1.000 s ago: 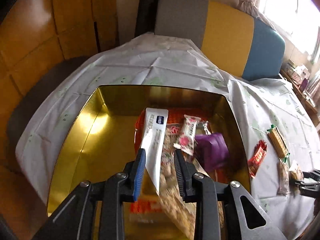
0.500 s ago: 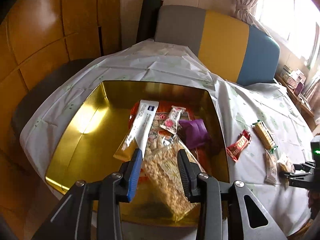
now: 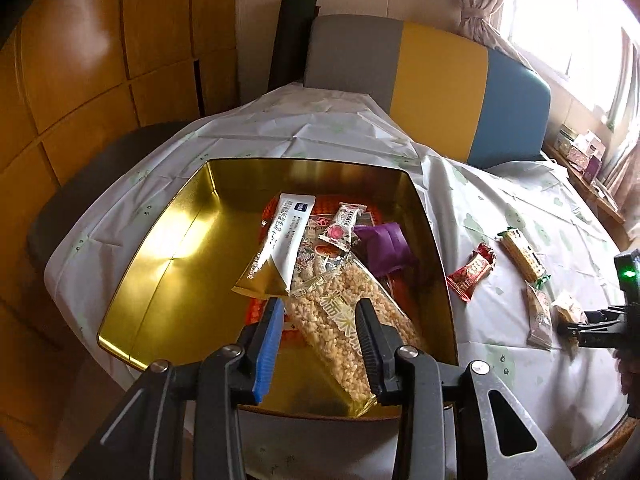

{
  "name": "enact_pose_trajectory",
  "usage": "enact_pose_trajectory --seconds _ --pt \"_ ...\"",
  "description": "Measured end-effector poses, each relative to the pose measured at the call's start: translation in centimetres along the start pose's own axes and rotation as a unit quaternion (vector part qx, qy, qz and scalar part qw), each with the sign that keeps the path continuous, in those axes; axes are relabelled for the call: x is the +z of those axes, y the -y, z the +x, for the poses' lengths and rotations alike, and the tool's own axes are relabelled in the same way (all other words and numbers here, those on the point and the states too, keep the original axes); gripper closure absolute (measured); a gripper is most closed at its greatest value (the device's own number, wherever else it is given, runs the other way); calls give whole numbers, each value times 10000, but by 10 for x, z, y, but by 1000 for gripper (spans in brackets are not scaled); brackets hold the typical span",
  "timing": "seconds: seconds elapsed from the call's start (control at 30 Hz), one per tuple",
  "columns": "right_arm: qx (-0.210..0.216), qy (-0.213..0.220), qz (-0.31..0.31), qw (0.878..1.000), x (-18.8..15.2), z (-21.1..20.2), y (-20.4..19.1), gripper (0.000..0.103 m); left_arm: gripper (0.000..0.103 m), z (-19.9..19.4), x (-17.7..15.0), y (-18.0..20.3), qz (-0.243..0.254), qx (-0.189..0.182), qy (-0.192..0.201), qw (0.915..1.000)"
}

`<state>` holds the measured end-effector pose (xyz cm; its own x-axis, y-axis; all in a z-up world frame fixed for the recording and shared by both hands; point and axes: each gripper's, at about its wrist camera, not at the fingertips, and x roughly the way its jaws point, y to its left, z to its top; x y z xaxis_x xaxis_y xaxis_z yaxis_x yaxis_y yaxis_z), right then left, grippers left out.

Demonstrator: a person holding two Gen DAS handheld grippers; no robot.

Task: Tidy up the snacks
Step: 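Lower the white stick into the gold box and open the left gripper while the right holds the pastry bag, then carry the pastry bag into the gold box and open the right gripper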

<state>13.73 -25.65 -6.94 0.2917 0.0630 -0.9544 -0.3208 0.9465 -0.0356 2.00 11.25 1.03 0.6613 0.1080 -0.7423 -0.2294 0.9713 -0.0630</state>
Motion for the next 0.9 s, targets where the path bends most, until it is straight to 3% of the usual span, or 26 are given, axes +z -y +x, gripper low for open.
enact_pose_trajectory --seconds 0.47,0.67,0.9 --pt "-114 17 309 9995 5 -18 -13 43 64 7 -8 -9 -123 -12 -73 9999" --pt "212 429 244 9986 11 -48 -38 43 64 9 -7 -18 -251 81 -57 9996" --pt "1123 983 -327 9883 44 -84 -114 42 64 10 -3 -45 -641 365 5 9973"
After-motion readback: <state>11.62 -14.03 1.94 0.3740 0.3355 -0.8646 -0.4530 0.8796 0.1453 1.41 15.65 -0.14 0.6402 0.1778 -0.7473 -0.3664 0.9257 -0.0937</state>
